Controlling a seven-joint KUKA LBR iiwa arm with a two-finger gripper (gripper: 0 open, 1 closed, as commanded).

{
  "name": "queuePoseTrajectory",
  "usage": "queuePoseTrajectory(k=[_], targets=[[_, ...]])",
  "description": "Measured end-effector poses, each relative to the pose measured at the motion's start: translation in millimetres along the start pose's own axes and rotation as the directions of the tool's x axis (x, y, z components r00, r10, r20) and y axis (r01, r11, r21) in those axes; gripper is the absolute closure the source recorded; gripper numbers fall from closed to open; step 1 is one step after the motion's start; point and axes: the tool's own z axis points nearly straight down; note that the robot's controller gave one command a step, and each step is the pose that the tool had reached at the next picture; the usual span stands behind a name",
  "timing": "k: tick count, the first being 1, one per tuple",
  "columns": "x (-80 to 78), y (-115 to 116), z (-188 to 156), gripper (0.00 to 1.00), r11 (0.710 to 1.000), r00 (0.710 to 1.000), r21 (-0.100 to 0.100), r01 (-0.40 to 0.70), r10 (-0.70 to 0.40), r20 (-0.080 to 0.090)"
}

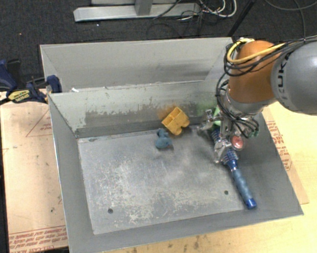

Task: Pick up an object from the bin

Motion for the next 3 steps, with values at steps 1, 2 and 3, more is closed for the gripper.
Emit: queuePoseTrajectory(k=[1, 2, 3], targets=[[0.9, -40.2, -78.9, 0.00, 0.983, 0.983, 0.005, 0.186, -0.186, -0.002], [60.2, -26.6, -12.4, 0.00, 0.892, 0.892, -0.002, 0.453, -0.453, 0.001], [60.9, -25.7, -11.7, 1.00, 0.889, 0.889, -0.005, 0.457, -0.457, -0.002]])
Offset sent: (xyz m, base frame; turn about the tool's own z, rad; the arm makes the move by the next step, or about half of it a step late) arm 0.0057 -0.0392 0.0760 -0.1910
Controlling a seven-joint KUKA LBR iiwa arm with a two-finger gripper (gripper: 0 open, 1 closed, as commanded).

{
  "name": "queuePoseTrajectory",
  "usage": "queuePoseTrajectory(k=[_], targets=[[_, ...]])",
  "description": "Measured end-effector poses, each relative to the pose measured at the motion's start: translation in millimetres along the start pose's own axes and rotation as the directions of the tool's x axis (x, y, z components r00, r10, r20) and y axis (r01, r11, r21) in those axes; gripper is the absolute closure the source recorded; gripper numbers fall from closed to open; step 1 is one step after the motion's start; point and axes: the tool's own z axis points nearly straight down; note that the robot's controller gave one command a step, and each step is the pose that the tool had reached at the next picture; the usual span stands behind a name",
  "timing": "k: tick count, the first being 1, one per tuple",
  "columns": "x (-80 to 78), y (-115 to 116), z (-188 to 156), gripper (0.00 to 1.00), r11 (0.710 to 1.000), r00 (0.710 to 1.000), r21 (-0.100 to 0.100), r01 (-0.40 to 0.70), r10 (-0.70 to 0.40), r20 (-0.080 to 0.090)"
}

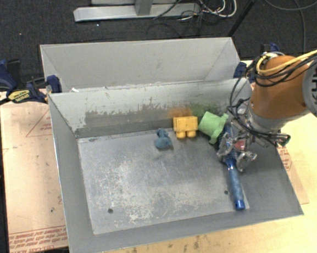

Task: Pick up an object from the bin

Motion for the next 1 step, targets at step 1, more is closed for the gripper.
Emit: queuePoseTrajectory(k=[1], targets=[[-55.7, -4.7, -143.1, 1.00, 1.000, 1.000, 0.010, 0.007, -0.007, 0.001]])
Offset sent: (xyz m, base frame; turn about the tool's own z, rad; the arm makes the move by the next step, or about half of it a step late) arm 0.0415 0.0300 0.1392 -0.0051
